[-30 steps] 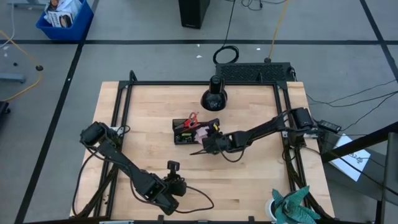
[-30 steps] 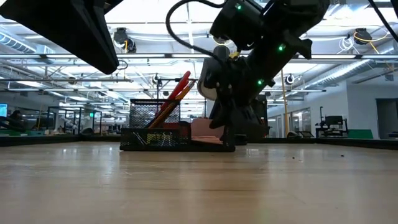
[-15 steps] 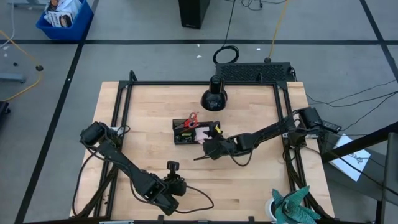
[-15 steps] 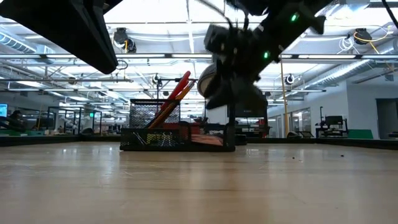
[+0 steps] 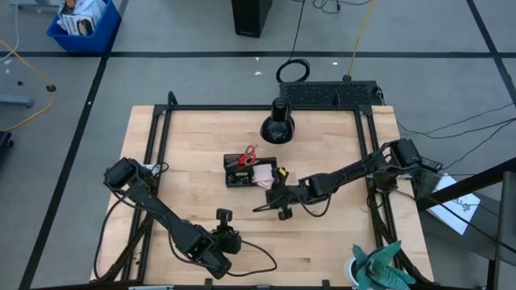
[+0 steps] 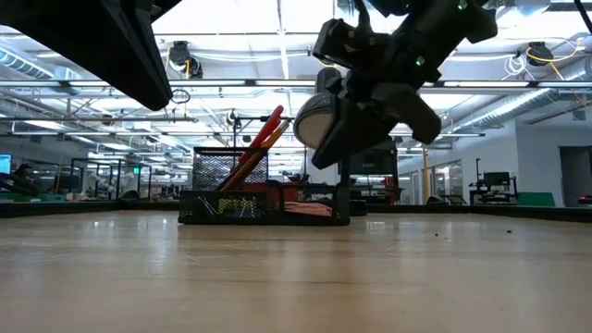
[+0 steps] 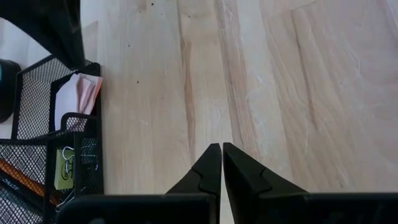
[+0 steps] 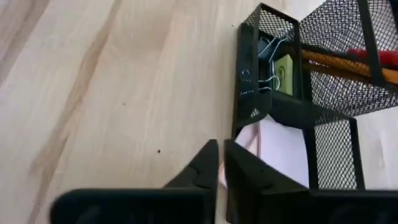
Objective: Pick and place office supplies into organizer
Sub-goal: Put the sticky note into the desk organizer
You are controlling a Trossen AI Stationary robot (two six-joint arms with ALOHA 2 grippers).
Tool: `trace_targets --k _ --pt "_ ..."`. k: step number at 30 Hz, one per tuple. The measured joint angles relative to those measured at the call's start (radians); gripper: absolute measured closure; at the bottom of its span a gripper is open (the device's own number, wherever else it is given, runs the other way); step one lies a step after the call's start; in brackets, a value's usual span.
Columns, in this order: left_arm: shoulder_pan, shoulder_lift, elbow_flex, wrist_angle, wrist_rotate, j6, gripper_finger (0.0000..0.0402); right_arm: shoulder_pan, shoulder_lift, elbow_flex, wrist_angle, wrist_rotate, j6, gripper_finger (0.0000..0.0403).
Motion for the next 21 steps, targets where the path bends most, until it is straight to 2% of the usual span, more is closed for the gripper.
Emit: trace_targets --k 2,6,12,21 --pt "0.000 0.000 0.000 0.000 0.000 0.000 0.0378 0.002 0.000 0.000 0.001 -0.033 0.006 0.0395" --pt "0.000 0.000 0.000 0.000 0.000 0.001 0.0378 0.008 0.019 0.000 0.006 -0.156 0.034 0.0399" --pt "0.002 0.000 0.000 0.002 0.000 0.004 0.0378 0.005 0.085 0.000 0.006 -0.144 0.039 0.0402" --pt "0.002 0.000 0.000 0.003 0.000 0.016 0.0378 -0.022 0.148 0.000 0.049 -0.012 0.049 0.0402"
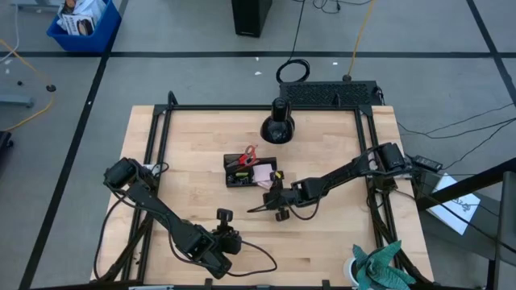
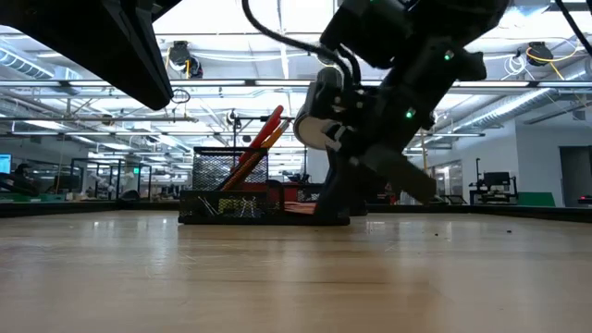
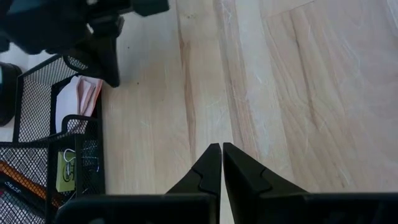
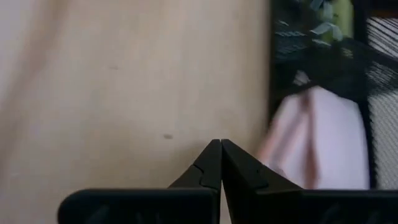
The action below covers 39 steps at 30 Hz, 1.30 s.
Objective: Pick and place office supplies into organizer
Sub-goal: Put the sticky note into the desk organizer, then return to Home Position
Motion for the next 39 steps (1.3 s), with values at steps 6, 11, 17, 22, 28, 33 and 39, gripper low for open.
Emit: trace_targets --k 6,11,17,22,28,33,39 --pt "0.000 0.000 0.000 0.000 0.000 0.000 0.0378 -0.039 0.001 0.000 0.008 0.077 0.035 0.0402" --pt "0.000 0.000 0.000 0.000 0.000 -0.001 0.0378 -0.058 0.001 0.000 0.022 0.069 0.038 0.0403" --pt "0.000 0.000 0.000 0.000 0.000 -0.004 0.0378 -0.021 -0.008 0.001 0.073 0.074 0.037 0.0403" --pt "0.000 0.000 0.000 0.001 0.000 0.001 0.0378 0.016 -0.006 0.001 0.065 0.075 0.040 0.0403" --pt "-0.005 0.000 0.000 0.003 -0.003 0.047 0.0378 0.086 -0.051 0.000 0.025 0.099 -0.002 0.0403" --pt "-0.031 0.000 0.000 0.003 -0.108 0.122 0.0378 0.137 -0.159 0.000 -0.025 0.096 0.006 0.0403" --pt "-0.063 -0.082 0.000 0.003 -0.240 0.276 0.0378 0.108 -0.339 0.000 -0.052 0.001 -0.108 0.0403"
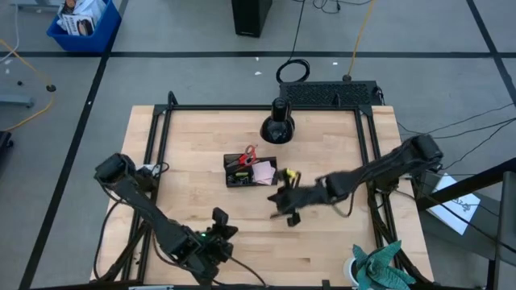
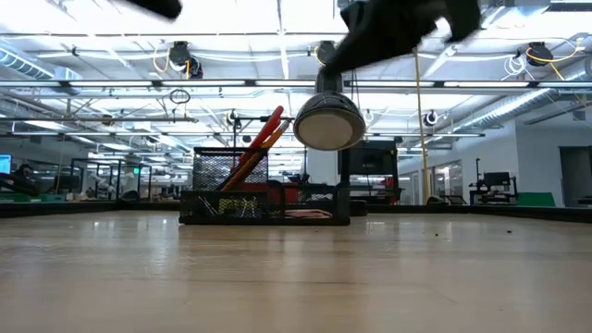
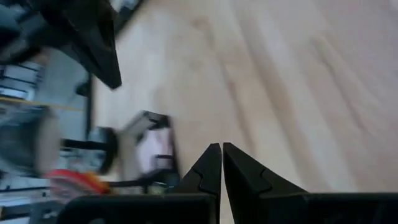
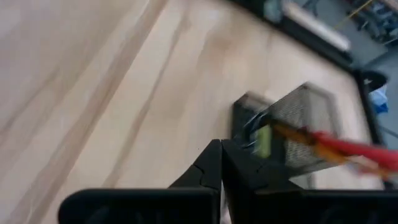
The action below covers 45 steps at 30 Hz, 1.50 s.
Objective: Pick and place office supplies into organizer
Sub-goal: Return to Home Position
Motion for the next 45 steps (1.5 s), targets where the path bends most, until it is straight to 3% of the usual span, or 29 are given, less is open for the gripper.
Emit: trace_targets --k 4,8,12,15,19,25,28,33,39,45 --pt "0.025 -0.103 0.000 0.012 -0.051 0.048 0.0378 -0.058 -0.091 -0.018 0.067 -0.109 -0.013 0.0403" --pt "0.070 -0.192 -0.009 0.090 -0.046 0.124 0.0378 -0.110 -0.150 -0.152 0.318 -0.244 -0.017 0.0403" --pt "0.136 -0.275 -0.104 0.286 0.136 0.282 0.0378 -0.173 -0.168 -0.309 0.505 -0.330 0.069 0.0403" --pt "0.194 -0.336 -0.220 0.459 0.294 0.338 0.0378 -0.208 -0.170 -0.338 0.446 -0.325 0.112 0.0403" --pt "0.269 -0.431 -0.382 0.626 0.366 0.343 0.0378 -0.237 -0.225 -0.346 0.332 -0.321 0.122 0.0403" --pt "0.304 -0.633 -0.601 0.816 0.375 0.327 0.0378 -0.274 -0.393 -0.494 0.459 -0.370 0.143 0.0403" --pt "0.303 -0.735 -0.676 0.832 0.305 0.281 0.0378 -0.316 -0.493 -0.571 0.539 -0.444 0.180 0.0403" --pt "0.277 -0.878 -0.748 0.800 0.229 0.250 0.0378 -0.347 -0.677 -0.655 0.499 -0.371 0.192 0.0403" --pt "0.239 -1.017 -0.848 0.840 0.183 0.349 0.0378 -0.386 -0.857 -0.669 0.348 -0.379 0.140 0.0403" --pt "0.366 -1.075 -0.967 0.991 0.329 0.377 0.0378 -0.502 -0.903 -0.669 0.332 -0.612 0.148 0.0403"
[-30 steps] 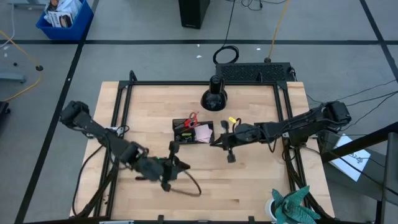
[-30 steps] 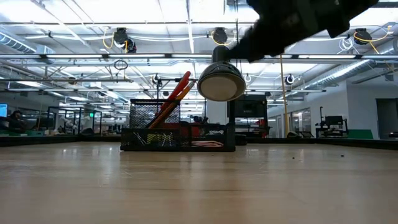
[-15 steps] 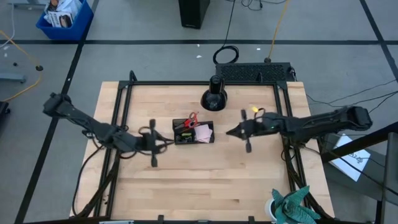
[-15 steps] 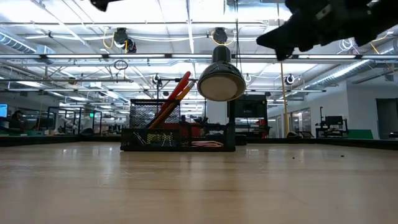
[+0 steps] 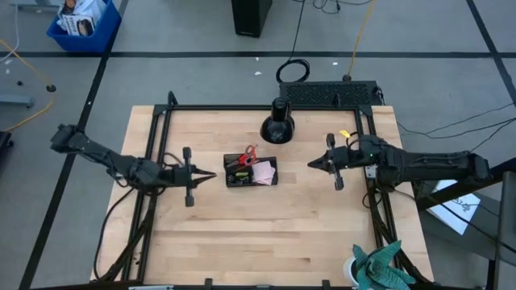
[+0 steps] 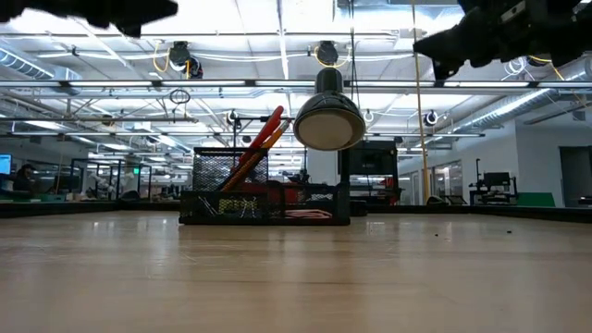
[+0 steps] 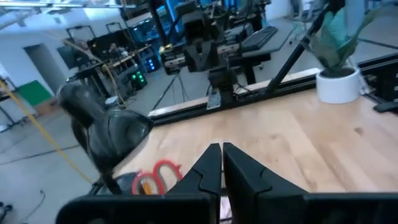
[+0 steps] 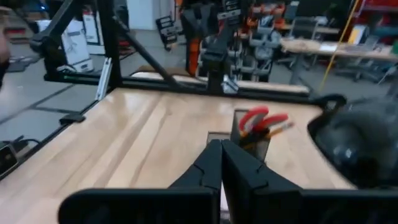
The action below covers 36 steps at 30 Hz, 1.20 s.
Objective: Pick and place office supplies into organizer
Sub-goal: Return to Home Position
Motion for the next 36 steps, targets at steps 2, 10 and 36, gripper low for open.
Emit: trace_targets --k 2,10,36 --pt "0.047 -0.015 -0.040 0.008 0.028 -0.019 0.0380 -0.025 0.001 -0.020 0.013 -0.030 0.019 0.0403" --pt "0.083 -0.149 -0.152 0.063 0.109 -0.041 0.0395 -0.110 -0.076 -0.204 0.205 -0.063 0.107 0.0403" --pt "0.078 -0.569 -0.368 -0.031 0.077 -0.024 0.0399 -0.304 -0.301 -0.220 0.055 -0.236 0.146 0.0403"
